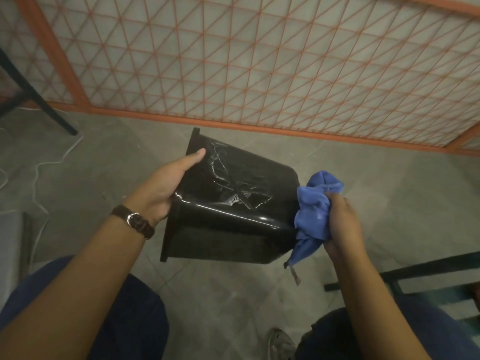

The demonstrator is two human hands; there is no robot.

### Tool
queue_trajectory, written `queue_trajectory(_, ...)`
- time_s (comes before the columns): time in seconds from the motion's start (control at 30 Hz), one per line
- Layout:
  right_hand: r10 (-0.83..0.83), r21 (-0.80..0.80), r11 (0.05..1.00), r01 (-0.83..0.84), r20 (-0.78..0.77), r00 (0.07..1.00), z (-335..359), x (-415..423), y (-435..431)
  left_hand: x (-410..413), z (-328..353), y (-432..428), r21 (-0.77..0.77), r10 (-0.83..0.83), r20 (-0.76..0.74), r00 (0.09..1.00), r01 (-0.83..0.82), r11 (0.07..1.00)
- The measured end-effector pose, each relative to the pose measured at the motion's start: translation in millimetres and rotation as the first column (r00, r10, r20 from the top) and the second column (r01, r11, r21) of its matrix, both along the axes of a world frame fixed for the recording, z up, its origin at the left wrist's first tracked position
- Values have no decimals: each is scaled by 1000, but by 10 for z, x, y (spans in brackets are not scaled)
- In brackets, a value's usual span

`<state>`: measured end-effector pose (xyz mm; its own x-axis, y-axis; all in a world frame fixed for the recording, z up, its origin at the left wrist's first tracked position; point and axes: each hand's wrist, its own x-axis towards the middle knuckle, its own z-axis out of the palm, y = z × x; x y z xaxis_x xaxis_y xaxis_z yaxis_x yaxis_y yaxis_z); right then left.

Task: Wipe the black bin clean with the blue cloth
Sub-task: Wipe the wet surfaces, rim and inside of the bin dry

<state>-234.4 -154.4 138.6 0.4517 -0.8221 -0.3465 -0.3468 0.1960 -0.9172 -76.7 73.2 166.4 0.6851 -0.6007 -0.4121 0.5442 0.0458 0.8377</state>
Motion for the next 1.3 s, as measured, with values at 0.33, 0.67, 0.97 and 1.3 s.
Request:
queue_trajectory(0.33,158,-589,795,-144,-28,987,76,14,199,-128,-14,-115,-6,249,12,968,-249,968)
queue_trajectory(0.67,257,-744,587,-318,-201,945,3,18,683,-264,-67,-221,-131,352,-77,933,-360,924)
queue_trajectory(0.97,559,-703,575,-419,-36,828,-40,47,1000,-179,-132,-233,-53,271,63,960,-268,962)
queue_trajectory(1.3,83,-741,613,-275,-285,955,-15,28,344,-269,-138,-200,-32,252,118,960,-250,968)
